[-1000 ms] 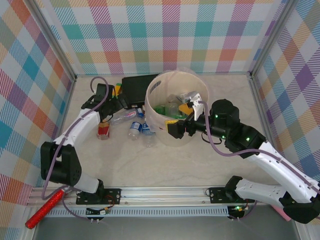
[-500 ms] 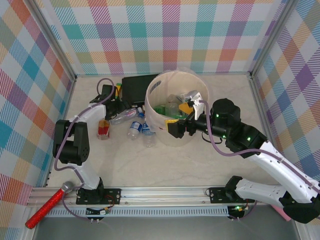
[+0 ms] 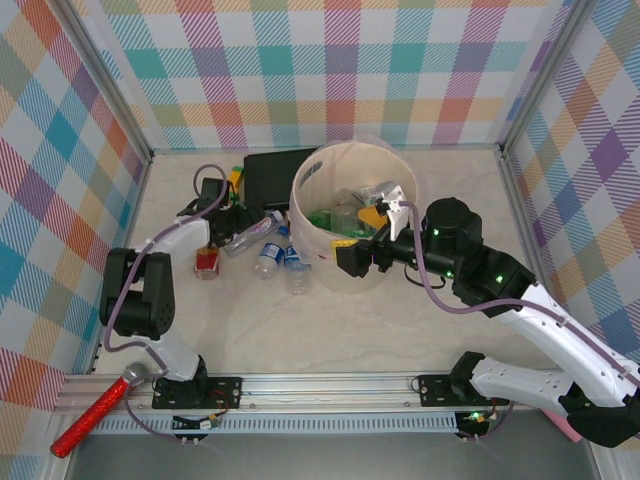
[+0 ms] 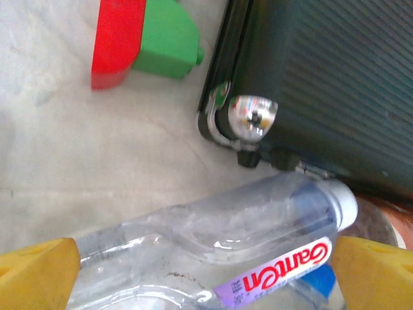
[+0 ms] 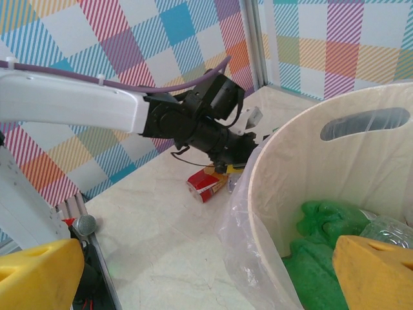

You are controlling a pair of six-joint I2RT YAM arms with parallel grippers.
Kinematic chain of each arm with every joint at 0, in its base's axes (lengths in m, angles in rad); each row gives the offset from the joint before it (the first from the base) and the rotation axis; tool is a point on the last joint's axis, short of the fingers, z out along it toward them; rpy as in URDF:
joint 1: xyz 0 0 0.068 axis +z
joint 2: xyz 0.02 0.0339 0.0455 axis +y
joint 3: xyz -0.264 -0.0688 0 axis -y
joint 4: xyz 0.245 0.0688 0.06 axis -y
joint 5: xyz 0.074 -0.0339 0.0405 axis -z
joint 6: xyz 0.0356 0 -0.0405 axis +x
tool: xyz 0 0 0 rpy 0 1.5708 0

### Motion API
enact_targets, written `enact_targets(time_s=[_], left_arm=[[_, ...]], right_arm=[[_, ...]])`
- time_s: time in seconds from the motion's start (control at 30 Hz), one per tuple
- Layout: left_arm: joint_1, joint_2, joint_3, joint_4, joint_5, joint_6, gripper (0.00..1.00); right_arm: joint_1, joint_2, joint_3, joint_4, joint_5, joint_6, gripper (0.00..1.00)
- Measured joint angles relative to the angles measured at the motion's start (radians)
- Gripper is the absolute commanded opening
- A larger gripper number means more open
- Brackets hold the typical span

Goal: Put the plastic bottles in the bin

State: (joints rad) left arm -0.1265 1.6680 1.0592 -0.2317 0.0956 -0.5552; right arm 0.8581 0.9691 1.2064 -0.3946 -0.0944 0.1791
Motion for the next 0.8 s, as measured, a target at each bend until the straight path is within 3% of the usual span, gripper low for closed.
enact_targets(time_s=[0.47,0.8], left_arm=[[-0.125,-0.224,-0.116,-0.058,0.020,-0.030,1.00],[-0.135,-0.137,0.026,-0.158,-0.163,0.140,0.99]], right_arm=[[0.000,-0.002,-0.010,0.005,0.000,0.000,0.99],[0.000,-0.008,-0.013,0.005,0.000,0.001,0.99]])
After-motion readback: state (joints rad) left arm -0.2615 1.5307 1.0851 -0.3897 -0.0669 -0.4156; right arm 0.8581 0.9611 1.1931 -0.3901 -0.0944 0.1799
